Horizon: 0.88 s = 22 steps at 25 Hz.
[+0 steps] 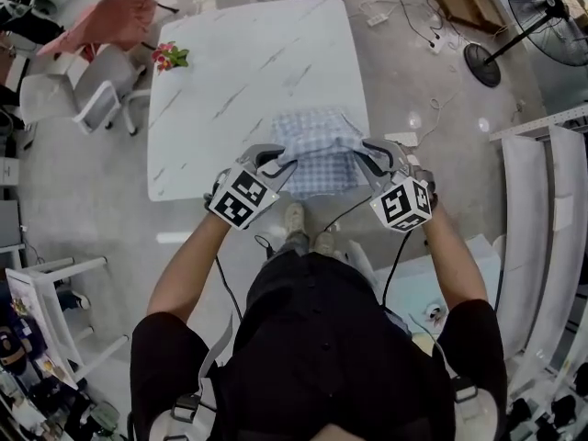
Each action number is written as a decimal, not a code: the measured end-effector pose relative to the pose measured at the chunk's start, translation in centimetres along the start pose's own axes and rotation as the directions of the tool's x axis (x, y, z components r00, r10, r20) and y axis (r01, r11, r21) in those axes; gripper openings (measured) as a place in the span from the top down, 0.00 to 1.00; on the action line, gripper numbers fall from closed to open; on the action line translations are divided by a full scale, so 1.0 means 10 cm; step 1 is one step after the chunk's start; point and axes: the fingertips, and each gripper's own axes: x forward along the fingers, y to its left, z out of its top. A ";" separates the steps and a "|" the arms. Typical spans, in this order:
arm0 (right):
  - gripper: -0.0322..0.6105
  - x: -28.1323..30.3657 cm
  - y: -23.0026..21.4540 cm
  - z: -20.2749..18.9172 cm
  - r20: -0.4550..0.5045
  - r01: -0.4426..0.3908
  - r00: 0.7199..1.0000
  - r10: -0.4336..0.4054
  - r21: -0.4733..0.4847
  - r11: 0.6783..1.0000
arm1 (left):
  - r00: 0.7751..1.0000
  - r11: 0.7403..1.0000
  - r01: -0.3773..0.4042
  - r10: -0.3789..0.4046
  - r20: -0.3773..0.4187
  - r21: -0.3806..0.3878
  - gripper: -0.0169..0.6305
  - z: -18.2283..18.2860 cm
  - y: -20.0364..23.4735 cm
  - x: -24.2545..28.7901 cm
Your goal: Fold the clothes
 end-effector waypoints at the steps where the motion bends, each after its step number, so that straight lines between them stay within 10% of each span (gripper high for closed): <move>1: 0.82 -0.02 0.12 -0.05 0.002 -0.020 1.000 0.020 -0.013 1.000 | 1.000 1.000 -0.003 0.003 -0.014 0.000 0.81 -0.10 -0.09 0.01; 17: 0.78 0.11 1.49 -0.91 -0.166 -0.294 0.948 0.271 -0.141 0.945 | 0.980 1.000 -0.020 0.015 -0.200 -0.023 0.79 -1.29 -0.91 0.32; 22: 0.50 0.10 1.68 -0.98 -0.206 -0.420 0.894 0.398 -0.073 0.905 | 0.971 0.995 0.088 -0.094 -0.220 -0.038 0.60 -1.35 -1.07 0.39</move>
